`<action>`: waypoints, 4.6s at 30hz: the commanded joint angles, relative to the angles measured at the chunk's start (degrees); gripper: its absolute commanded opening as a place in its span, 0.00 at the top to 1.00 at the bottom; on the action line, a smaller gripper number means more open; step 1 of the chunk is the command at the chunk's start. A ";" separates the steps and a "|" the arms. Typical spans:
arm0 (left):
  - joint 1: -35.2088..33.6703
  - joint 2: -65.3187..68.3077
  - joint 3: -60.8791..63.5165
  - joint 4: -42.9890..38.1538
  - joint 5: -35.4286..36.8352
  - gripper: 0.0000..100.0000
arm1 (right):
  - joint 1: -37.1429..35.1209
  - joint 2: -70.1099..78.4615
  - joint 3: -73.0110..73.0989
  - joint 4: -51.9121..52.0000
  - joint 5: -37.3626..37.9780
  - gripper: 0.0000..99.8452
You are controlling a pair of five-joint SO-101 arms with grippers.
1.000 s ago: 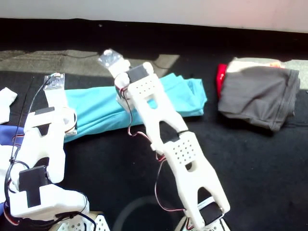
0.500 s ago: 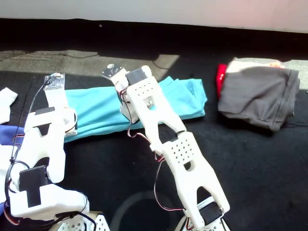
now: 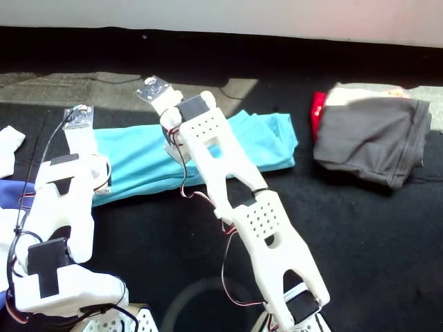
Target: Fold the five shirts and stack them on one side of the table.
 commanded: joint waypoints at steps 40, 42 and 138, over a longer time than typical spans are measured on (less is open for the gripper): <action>0.75 -10.24 0.22 4.31 0.44 0.99 | -4.70 -1.54 3.65 9.27 -3.34 0.99; 0.75 -11.21 0.22 4.92 0.44 0.99 | -4.53 -1.54 -0.13 9.36 -3.25 0.99; 38.02 31.08 -89.89 56.62 7.03 0.99 | 40.31 -104.04 142.90 -47.25 -3.25 0.92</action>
